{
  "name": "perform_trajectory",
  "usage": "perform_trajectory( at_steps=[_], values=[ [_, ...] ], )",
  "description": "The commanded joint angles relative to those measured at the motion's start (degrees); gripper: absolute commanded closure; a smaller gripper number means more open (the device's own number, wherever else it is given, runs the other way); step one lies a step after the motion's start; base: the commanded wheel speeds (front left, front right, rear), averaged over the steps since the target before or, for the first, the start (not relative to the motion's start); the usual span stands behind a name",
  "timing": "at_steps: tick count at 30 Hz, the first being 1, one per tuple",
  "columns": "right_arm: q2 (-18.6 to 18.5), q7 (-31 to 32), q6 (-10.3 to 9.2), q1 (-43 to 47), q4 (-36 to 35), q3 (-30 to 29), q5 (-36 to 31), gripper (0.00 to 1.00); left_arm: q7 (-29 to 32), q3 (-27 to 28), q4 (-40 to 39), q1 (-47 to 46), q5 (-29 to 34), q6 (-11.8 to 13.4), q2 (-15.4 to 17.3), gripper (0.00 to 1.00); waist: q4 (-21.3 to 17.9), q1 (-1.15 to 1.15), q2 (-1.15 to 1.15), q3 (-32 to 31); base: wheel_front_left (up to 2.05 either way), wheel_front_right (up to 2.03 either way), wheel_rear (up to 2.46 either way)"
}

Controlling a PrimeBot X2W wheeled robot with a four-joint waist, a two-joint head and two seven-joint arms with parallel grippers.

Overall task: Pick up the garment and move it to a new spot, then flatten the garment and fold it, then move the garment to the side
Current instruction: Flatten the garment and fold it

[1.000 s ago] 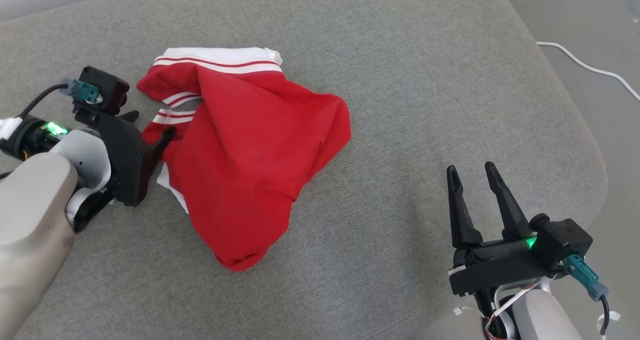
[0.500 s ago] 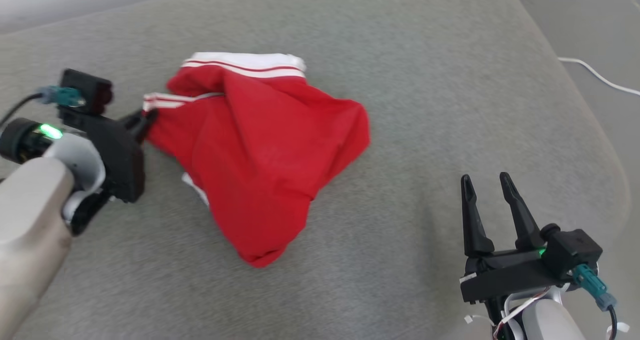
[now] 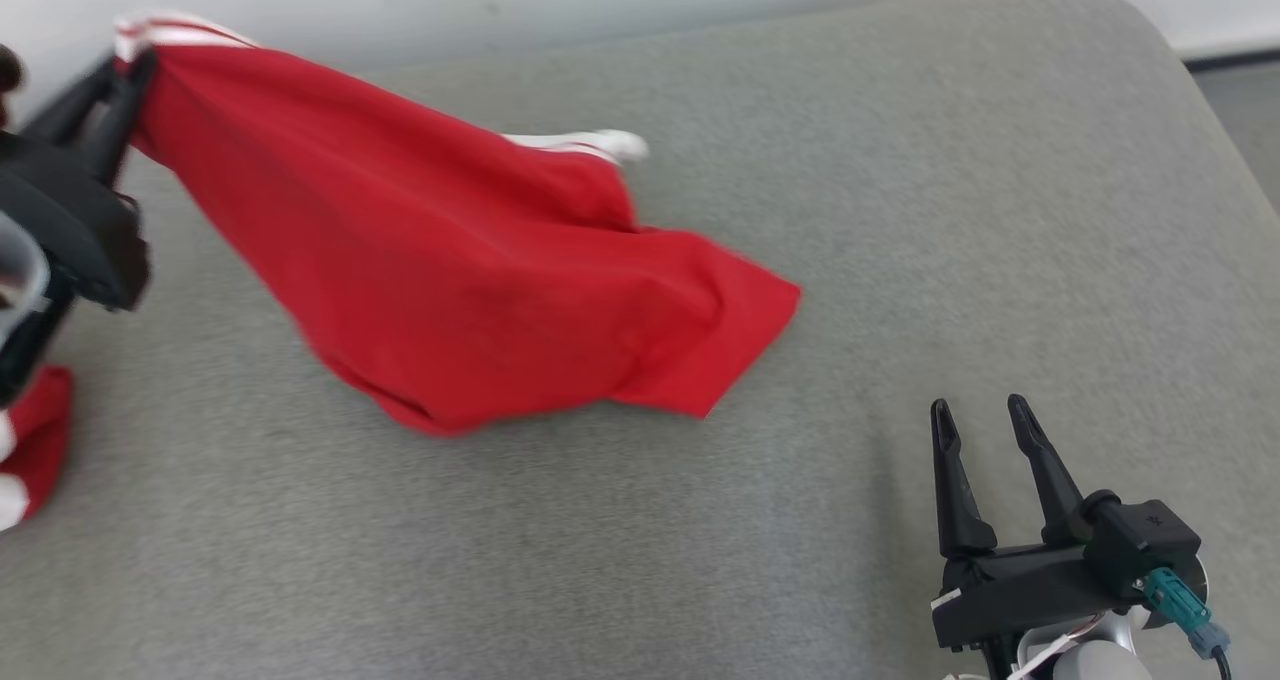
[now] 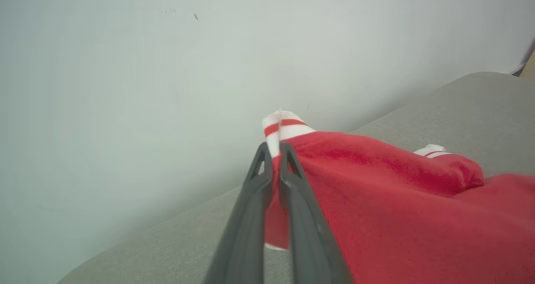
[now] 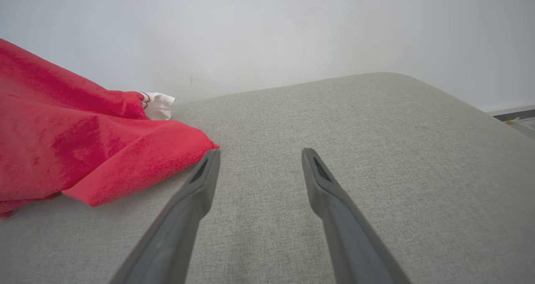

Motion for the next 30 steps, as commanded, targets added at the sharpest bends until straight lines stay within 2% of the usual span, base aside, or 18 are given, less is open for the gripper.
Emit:
perform_trajectory(
  at_steps=[1,4,8,11,14,18,22,30],
  values=[
    [-0.29,-0.05,-0.12,0.71,0.03,-0.11,-0.2,0.0,-0.44,0.66,-1.22,-1.01,0.19,0.89,1.25,1.0,3.94,0.01,0.0,-3.33,0.0,0.0,0.0],
    [-0.29,-0.05,-0.12,1.32,0.2,-0.03,-0.26,0.0,-0.44,1.59,-5.49,-1.43,0.81,2.97,4.16,1.0,4.88,0.01,0.0,-4.0,0.0,0.0,0.0],
    [-0.38,-0.05,-0.12,1.44,0.38,-0.01,-0.21,0.0,0.09,2.56,-12.39,-1.35,0.75,5.31,6.14,1.0,5.49,0.01,0.0,-4.64,0.0,0.0,0.0],
    [-0.41,-0.05,-0.12,1.31,0.65,0.35,-0.13,0.0,0.69,2.43,-17.58,-0.82,1.16,7.12,6.3,1.0,5.43,0.01,0.0,-4.92,0.0,0.0,0.0],
    [-0.46,-0.05,-0.12,0.74,0.9,0.98,0.07,0.0,1.62,1.61,-22.3,0.41,1.06,8.69,4.83,1.0,4.73,0.01,0.0,-5.04,0.0,0.0,0.0],
    [-0.43,-0.05,-0.12,0.48,0.97,1.12,0.29,0.0,2.01,-0.38,-26.67,2.6,0.61,10.3,1.14,1.0,3.27,0.01,0.0,-4.87,0.0,0.0,0.0],
    [-0.36,-0.05,-0.12,0.06,1.02,1.26,0.3,0.0,1.35,-2.59,-27.61,5.15,-0.24,11.18,-4.35,1.0,1.18,0.01,0.0,-4.27,0.0,0.0,0.0],
    [-0.21,-0.05,-0.12,-0.74,1.21,0.74,0.63,0.0,-2.2,-6.74,-21.22,8.23,-0.85,9.77,-17.15,1.0,-3.12,0.01,0.0,-2.14,0.0,0.0,0.0]
  ],
)
